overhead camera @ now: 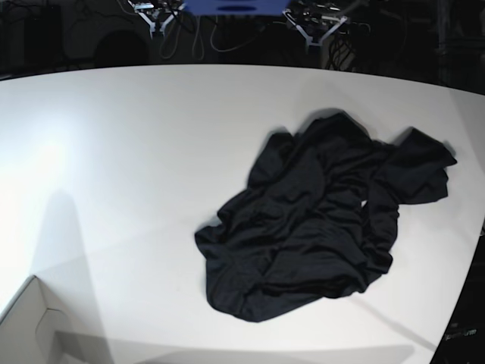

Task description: Layout the t-shirt on the table in an organized manner, then fold the t-shirt properly

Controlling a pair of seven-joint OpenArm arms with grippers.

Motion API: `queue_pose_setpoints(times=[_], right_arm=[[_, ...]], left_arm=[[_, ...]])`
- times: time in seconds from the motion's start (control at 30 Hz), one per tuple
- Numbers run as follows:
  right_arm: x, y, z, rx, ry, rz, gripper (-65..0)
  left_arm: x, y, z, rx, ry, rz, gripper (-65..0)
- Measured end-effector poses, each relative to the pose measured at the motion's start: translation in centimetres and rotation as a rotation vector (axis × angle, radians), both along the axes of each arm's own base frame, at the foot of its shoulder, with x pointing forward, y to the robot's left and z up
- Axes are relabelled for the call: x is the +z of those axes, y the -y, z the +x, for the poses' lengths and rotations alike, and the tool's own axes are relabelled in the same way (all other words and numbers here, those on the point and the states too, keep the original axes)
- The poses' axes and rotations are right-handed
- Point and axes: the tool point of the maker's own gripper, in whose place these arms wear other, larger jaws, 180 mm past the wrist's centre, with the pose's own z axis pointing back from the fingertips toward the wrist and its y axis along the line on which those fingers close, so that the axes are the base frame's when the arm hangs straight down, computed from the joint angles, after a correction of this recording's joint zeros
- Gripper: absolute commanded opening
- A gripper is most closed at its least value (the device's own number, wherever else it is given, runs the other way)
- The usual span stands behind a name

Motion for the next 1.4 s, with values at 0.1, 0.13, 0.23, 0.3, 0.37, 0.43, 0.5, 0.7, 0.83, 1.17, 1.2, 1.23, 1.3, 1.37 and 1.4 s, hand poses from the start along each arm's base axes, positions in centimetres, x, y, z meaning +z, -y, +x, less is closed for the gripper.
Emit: queue_pose_setpoints(times=[0.1, 0.13, 0.23, 0.3, 0.37, 0.43, 0.5, 0.7, 0.83, 1.17, 1.2, 1.23, 1.3, 1.37, 1.4], right_arm=[[0.0, 0.0, 0.0, 0.000, 0.000, 0.000, -65.0], [0.0, 0.1, 0.0, 0.001, 0.000, -0.001, -65.0], [0.0, 0.1, 0.0, 0.000, 0.000, -0.001, -65.0], [0.0, 0.1, 0.0, 0.001, 0.000, -0.001, -65.0], [0.0, 0.1, 0.0, 0.001, 0.000, -0.001, -65.0], [0.0, 0.1, 0.0, 0.001, 0.000, -0.001, -65.0], [0.0, 0.1, 0.0, 0.001, 0.000, -0.001, -65.0], [0.0, 0.1, 0.0, 0.001, 0.000, -0.001, -65.0], [0.0, 0.1, 0.0, 0.001, 0.000, 0.000, -65.0], [0.0, 0.1, 0.0, 0.002, 0.000, 0.001, -65.0], [0.0, 0.1, 0.0, 0.002, 0.000, 0.001, -65.0], [0.0, 0.1, 0.0, 0.002, 0.000, 0.001, -65.0], [0.0, 0.1, -0.4, 0.001, -0.003, 0.000, -65.0], [0.2, 0.1, -0.8, 0.003, 0.009, -0.001, -65.0], [0.3, 0.3, -1.0, 0.004, 0.021, -0.003, -65.0]], left_arm=[[0.0, 0.0, 0.0, 0.000, 0.000, 0.000, -64.9], [0.0, 0.0, 0.0, 0.000, 0.000, 0.000, -64.9], [0.0, 0.0, 0.0, 0.000, 0.000, 0.000, -64.9], [0.0, 0.0, 0.0, 0.000, 0.000, 0.000, -64.9], [0.0, 0.0, 0.0, 0.000, 0.000, 0.000, -64.9], [0.0, 0.0, 0.0, 0.000, 0.000, 0.000, -64.9], [0.0, 0.0, 0.0, 0.000, 0.000, 0.000, -64.9], [0.0, 0.0, 0.0, 0.000, 0.000, 0.000, -64.9], [0.0, 0.0, 0.0, 0.000, 0.000, 0.000, -64.9], [0.0, 0.0, 0.0, 0.000, 0.000, 0.000, -64.9], [0.0, 0.0, 0.0, 0.000, 0.000, 0.000, -64.9], [0.0, 0.0, -0.1, 0.000, 0.002, 0.000, -64.9], [0.1, -0.2, -0.5, 0.002, 0.018, 0.001, -64.9], [0.3, -1.2, -1.2, 0.001, 0.035, 0.012, -64.9], [0.6, -1.8, -1.5, 0.000, 0.049, 0.021, -64.9]])
